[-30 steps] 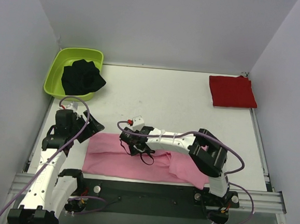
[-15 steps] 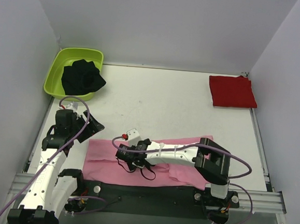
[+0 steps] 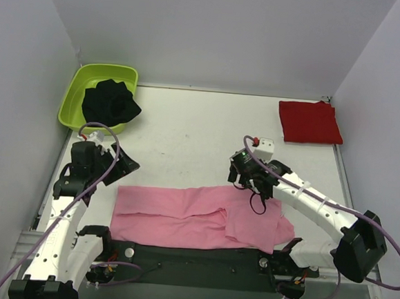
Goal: Fold and stack the t-shirts
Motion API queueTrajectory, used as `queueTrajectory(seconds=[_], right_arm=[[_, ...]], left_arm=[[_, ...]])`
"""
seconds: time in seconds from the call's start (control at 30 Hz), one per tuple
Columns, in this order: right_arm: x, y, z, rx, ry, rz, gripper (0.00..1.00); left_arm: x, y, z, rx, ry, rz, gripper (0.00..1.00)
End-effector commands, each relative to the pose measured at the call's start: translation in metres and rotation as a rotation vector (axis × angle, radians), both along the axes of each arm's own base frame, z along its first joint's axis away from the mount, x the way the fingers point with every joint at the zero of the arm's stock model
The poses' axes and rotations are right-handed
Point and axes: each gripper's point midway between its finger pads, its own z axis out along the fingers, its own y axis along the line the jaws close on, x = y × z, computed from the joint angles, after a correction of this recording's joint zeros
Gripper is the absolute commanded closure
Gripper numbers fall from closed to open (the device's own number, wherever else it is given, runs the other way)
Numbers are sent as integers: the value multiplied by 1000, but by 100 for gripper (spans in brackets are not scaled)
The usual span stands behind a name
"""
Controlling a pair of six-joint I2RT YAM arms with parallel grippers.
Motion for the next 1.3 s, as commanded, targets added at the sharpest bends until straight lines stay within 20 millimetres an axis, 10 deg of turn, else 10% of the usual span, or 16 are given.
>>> queueTrajectory(seconds=[0.0, 0.7, 1.27], right_arm=[[-3, -11, -17, 68, 39, -54, 8], [14, -45, -76, 222, 139, -262, 0], [77, -7, -105, 352, 233, -290, 0]], left_arm=[[10, -1, 27, 11, -82, -31, 21], [20, -2, 23, 12, -69, -41, 21], [31, 8, 19, 51, -39, -21, 21]])
